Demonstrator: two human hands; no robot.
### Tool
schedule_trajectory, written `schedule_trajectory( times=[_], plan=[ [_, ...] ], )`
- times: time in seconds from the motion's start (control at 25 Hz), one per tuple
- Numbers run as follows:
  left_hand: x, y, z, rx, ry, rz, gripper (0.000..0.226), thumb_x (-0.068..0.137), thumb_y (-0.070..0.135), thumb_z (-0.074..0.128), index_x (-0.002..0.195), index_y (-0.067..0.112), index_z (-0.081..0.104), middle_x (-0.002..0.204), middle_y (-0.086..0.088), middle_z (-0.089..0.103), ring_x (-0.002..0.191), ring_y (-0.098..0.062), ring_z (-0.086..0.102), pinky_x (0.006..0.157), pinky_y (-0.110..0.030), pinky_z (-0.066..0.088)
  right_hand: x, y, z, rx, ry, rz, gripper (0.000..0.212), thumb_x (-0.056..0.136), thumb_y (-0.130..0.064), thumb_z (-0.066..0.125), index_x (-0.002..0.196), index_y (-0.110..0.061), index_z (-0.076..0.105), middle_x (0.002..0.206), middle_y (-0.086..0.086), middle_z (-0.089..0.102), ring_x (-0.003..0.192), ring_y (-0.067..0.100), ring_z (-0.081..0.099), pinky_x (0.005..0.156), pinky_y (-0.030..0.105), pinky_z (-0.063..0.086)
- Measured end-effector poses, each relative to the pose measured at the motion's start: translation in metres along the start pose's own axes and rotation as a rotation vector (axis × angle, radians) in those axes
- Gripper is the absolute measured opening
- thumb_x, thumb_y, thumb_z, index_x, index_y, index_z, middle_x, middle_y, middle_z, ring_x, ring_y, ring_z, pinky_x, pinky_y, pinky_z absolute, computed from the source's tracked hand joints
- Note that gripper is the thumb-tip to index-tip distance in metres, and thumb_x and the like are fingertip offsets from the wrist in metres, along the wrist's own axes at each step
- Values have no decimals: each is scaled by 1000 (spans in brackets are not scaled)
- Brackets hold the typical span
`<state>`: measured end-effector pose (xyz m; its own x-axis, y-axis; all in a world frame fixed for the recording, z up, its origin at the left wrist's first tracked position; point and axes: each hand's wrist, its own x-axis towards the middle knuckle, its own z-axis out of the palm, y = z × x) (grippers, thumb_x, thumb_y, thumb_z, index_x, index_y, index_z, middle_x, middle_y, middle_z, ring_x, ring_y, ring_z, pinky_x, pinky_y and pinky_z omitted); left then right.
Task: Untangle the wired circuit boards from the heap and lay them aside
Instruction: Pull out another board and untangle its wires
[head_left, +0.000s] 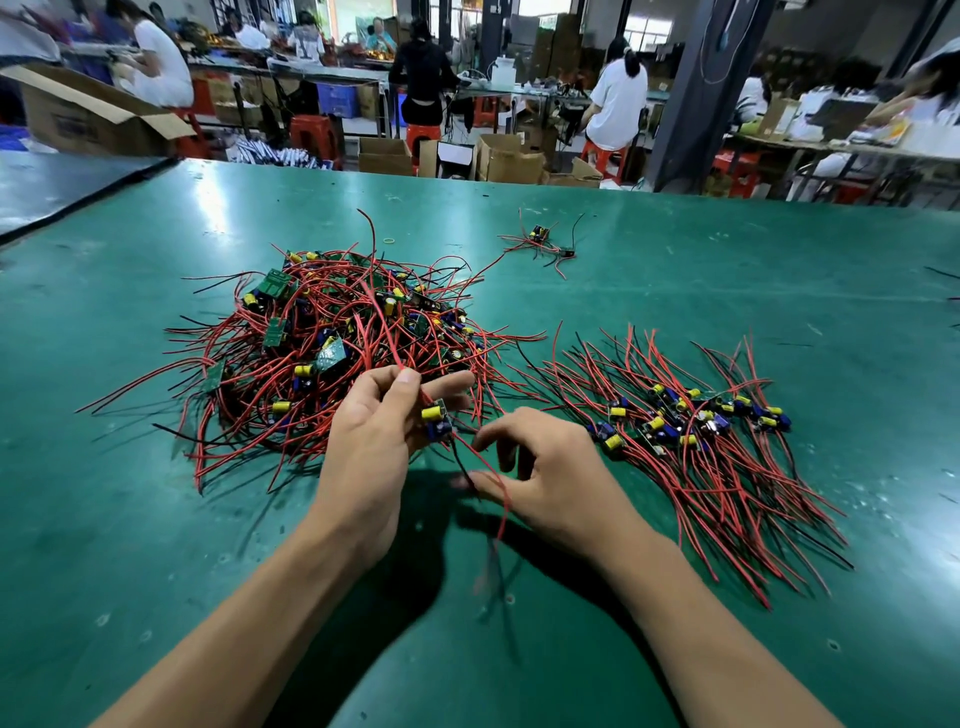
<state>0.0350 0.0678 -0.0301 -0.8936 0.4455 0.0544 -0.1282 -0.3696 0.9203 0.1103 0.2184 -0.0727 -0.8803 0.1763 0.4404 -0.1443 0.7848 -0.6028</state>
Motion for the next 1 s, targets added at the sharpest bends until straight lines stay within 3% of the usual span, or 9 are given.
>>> schedule_trajectory(
  times=[0.12,0.2,0.36,0.44,0.56,0.68,0.76,0.88,1.0],
  plan=[
    [1,-3,0,-16,14,-32,9,106,21,39,102,14,41,103,-9,75,99,-28,71,88,-42,53,-2,-9,9,-3,34,-32,43,77,-68,73,90,-30,57,74,-15,52,66,4,48,61,24,44],
    [1,-4,1,-69,7,-51,8,105,20,40,102,13,41,105,-11,75,102,-31,69,94,-48,51,-2,-13,13,82,105,1,40,85,-67,65,86,-28,55,69,-11,53,61,9,48,57,29,44],
    [-1,-2,1,-102,-49,-34,9,101,17,47,92,16,45,104,-13,75,102,-28,70,85,-37,59,4,-27,8,703,145,259,21,87,-42,69,77,-25,70,63,-6,57,48,9,44,46,21,35],
    [-2,-4,-1,-94,-77,-11,7,91,17,58,93,16,51,100,-13,74,97,-26,71,84,-38,58,8,-29,0,1018,150,372,14,86,-29,73,75,-21,73,64,1,62,40,10,43,40,19,33],
    [-2,-7,-3,-66,-148,-30,19,79,16,64,96,14,58,95,-15,74,86,-24,72,76,-33,58,10,-27,-16,1247,42,439,14,83,-25,73,80,-12,71,66,3,63,40,9,45,41,17,34],
    [-4,-7,0,-81,-218,-200,13,78,26,65,83,15,65,69,-11,65,53,-19,63,51,-25,52,6,-27,-27,1313,-164,504,11,82,-21,68,73,-17,72,62,-1,59,43,4,49,42,14,36],
    [-5,-6,1,-45,-321,-329,24,80,39,63,75,16,67,59,-8,61,41,-18,56,42,-23,47,4,-28,-32,1281,-285,533,16,81,-18,66,66,-19,70,57,-2,55,41,2,49,39,13,36],
    [-3,-5,-1,36,-428,-395,32,75,46,72,73,14,68,60,-10,64,39,-21,58,41,-23,47,3,-26,-35,1281,-340,551,8,73,-19,74,68,-16,68,57,1,54,43,5,50,38,14,37],
    [-4,-8,-4,-5,-407,-382,23,75,32,76,77,11,65,68,-16,67,46,-25,63,43,-27,51,4,-17,-32,1238,-276,585,11,71,-20,77,75,-15,68,65,3,58,51,7,54,45,16,40]
  ],
)
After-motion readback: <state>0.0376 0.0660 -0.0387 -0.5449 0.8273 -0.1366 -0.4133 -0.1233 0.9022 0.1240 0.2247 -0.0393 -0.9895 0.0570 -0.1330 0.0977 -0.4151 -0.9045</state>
